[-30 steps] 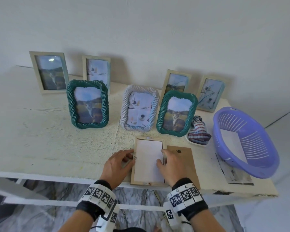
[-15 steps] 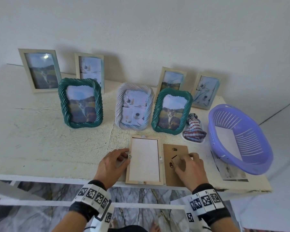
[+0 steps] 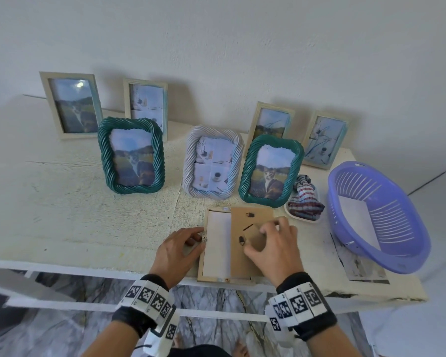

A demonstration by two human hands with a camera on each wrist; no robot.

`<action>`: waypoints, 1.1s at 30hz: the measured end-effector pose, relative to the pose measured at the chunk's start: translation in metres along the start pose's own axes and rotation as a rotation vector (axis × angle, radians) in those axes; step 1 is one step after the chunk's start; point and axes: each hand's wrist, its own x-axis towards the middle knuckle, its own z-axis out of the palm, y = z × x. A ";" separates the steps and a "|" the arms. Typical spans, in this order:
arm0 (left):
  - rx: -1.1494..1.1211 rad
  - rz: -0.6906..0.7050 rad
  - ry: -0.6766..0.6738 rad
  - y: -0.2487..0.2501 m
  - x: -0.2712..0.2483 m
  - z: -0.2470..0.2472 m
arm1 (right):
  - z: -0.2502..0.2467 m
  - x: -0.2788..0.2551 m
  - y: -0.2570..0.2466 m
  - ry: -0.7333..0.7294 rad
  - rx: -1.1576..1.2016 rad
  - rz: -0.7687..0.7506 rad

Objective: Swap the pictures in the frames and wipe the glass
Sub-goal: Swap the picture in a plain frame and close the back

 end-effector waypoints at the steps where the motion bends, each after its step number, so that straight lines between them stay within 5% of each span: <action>1: -0.002 0.000 0.000 0.000 0.000 0.000 | 0.005 -0.001 -0.007 -0.023 -0.010 -0.020; 8: 0.011 0.034 0.005 -0.002 0.000 0.001 | 0.031 -0.003 -0.034 -0.149 -0.071 -0.034; 21: 0.022 0.056 0.007 -0.003 0.000 0.001 | 0.043 -0.004 -0.024 -0.123 -0.193 -0.097; 27: 0.026 0.055 0.016 -0.005 0.000 0.002 | 0.037 -0.002 -0.008 -0.230 -0.062 -0.152; 33: 0.028 0.061 0.019 -0.005 0.000 0.003 | 0.017 0.012 0.037 -0.278 0.322 -0.205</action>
